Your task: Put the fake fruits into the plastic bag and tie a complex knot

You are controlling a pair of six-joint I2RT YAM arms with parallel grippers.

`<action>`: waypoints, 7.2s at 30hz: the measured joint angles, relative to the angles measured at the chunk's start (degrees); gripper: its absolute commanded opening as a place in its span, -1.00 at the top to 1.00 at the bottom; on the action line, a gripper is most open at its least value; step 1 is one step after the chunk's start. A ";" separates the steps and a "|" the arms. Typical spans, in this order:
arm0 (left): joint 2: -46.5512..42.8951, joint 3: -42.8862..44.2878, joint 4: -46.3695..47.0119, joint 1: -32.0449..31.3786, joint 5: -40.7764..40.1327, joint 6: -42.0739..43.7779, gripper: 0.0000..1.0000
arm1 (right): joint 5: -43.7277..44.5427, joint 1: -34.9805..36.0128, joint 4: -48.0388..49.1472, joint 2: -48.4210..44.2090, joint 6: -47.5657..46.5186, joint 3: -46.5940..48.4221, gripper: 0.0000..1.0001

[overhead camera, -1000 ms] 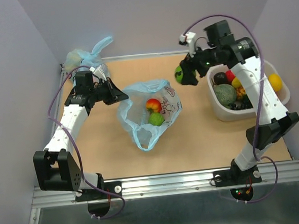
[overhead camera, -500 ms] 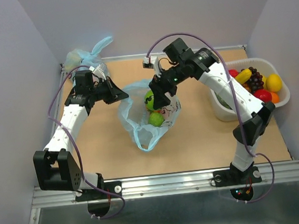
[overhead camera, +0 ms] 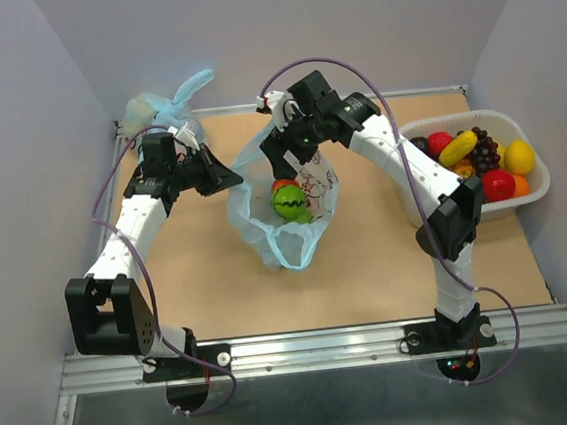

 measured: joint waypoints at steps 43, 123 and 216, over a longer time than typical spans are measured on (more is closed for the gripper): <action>1.46 -0.87 2.19 2.08 0.44 -1.68 1.00 | 2.91 -56.72 -7.43 -6.01 6.05 -12.00 -0.81; 1.57 -0.85 1.20 2.08 0.61 -0.52 1.00 | 11.98 -52.15 -15.82 -7.39 -8.81 -5.11 -1.00; 5.05 1.64 -0.74 2.08 1.57 1.86 1.00 | -18.86 6.25 0.96 -17.14 -13.20 -11.98 0.99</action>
